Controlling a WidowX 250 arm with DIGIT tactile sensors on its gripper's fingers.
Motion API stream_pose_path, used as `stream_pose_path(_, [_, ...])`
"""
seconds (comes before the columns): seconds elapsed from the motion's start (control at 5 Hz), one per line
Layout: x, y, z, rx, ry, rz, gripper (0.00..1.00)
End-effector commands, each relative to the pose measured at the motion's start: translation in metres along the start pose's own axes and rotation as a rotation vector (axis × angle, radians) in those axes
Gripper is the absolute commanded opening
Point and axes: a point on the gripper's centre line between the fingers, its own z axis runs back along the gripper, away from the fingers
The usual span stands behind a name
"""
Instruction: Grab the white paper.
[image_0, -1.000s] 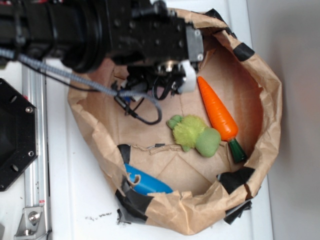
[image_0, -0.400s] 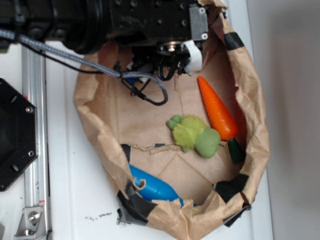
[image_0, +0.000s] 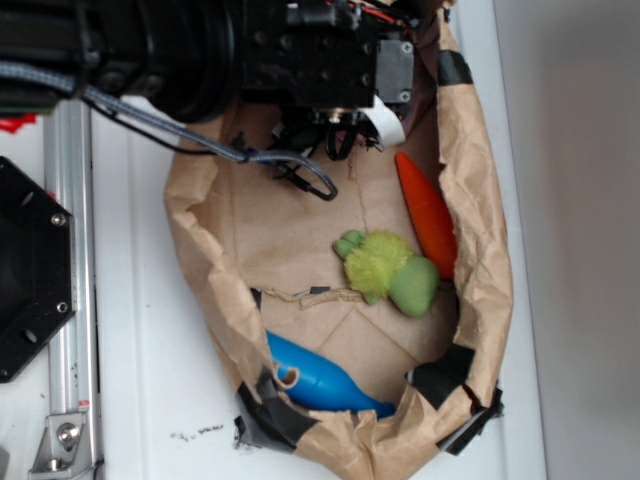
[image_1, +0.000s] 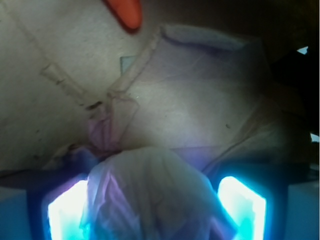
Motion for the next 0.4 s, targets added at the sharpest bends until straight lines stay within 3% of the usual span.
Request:
stream_pose_path(0.0, [0.001, 0.0057, 0.0053, 0.041, -0.02, 0.076, 0.0])
stream_pose_path(0.2, [-0.0012, 0.0061, 0.0081, 0.017, -0.011, 0.073, 0.0])
